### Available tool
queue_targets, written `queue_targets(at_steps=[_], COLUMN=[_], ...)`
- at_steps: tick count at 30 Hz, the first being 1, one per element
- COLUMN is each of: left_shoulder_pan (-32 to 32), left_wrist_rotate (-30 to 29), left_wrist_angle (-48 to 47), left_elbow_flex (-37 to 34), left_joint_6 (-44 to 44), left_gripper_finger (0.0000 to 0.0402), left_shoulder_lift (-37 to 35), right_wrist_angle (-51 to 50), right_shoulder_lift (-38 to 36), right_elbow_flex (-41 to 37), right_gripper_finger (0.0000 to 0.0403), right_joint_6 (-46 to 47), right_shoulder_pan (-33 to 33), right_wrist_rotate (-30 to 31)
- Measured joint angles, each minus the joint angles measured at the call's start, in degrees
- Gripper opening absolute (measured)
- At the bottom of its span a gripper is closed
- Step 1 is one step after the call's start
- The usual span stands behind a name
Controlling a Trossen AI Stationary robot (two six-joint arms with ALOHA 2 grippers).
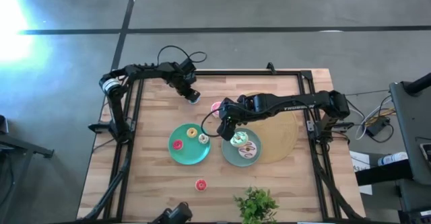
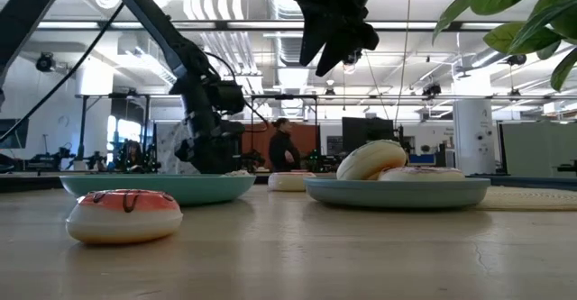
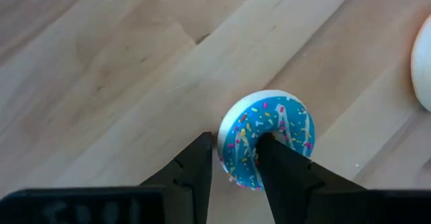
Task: Pick & Place donuts
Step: Put the small blue donut on the blue plate
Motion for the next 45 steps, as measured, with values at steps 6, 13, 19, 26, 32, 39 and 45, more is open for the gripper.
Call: queue_targets(at_steps=[6,13,19,26,32,39,45], left_shoulder_pan=[-0.5,-0.8,-2.7,-9.9,-17.5,-27.1,-35.0], left_wrist_rotate=[-0.5,-0.2,-0.4,-1.2,-1.5,-2.0,-6.4], left_wrist_angle=[0.6,2.2,-0.8,-4.4,-4.4,-3.0,-2.4], left_elbow_flex=[-0.1,-0.1,-0.2,-0.3,-0.7,-6.2,-11.3], left_joint_6=[1.5,1.9,2.7,4.0,0.8,-7.3,-20.1], left_gripper_finger=[0.0072,0.0006,0.0002,0.0001,0.0001,0.0000,0.0000], left_shoulder_lift=[-0.2,-0.2,-2.8,-11.8,-17.8,-21.9,-26.1], right_wrist_angle=[0.0,0.0,-1.7,-5.3,-9.6,-14.4,-8.5], right_shoulder_lift=[0.0,-0.7,-3.7,-7.2,-7.8,-8.6,-15.7], right_elbow_flex=[0.0,0.0,0.0,-0.3,-1.1,-3.9,-11.2], right_gripper_finger=[0.0203,0.0203,0.0192,0.0175,0.0171,0.0158,0.0135], right_joint_6=[0.0,-0.1,-0.2,2.2,5.9,6.9,6.9], right_shoulder_pan=[0.0,0.2,1.2,1.3,1.3,5.0,10.4], right_wrist_rotate=[0.0,0.0,3.0,7.7,8.7,8.0,8.1])
